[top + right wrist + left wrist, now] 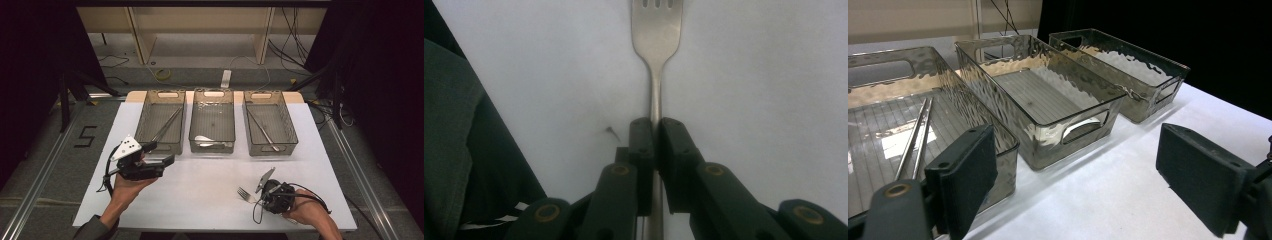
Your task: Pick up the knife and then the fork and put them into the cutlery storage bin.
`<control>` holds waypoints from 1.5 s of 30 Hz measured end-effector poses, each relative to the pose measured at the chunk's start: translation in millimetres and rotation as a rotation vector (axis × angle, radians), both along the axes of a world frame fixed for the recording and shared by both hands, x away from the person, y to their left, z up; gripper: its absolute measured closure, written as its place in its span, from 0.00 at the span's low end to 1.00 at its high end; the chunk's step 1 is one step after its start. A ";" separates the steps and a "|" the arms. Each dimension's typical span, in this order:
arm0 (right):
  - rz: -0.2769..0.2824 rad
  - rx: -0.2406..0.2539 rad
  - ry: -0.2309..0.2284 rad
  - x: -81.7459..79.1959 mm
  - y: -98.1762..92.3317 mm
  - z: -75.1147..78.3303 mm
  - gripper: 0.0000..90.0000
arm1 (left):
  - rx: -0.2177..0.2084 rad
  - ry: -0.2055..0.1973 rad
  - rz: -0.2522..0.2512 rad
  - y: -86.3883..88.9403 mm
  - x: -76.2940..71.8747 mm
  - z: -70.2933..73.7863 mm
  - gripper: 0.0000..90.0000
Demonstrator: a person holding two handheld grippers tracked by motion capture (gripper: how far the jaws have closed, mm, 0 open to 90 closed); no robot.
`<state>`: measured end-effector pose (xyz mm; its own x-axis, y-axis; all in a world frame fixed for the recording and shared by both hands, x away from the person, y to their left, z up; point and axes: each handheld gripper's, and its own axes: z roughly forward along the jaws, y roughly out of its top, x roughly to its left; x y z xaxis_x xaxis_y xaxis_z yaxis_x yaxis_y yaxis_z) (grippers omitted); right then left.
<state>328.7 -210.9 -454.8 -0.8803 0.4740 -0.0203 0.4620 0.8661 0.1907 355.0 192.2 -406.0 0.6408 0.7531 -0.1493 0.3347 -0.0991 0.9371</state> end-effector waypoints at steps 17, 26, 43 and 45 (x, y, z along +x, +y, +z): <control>-0.087 0.133 -0.114 6.6 -15.4 20.2 0.95 | 0.002 0.000 -0.001 -0.3 -0.1 0.0 0.18; -0.185 0.219 -0.198 27.7 -30.3 32.1 0.95 | 0.001 0.003 0.002 -0.6 0.4 -0.5 0.18; -0.270 0.313 -0.287 62.0 -36.6 55.3 0.95 | -0.003 0.007 0.002 -0.8 0.5 -1.0 0.18; -0.280 0.326 -0.294 64.4 -37.8 58.7 0.95 | -0.003 0.007 0.003 -0.6 0.5 -0.9 0.18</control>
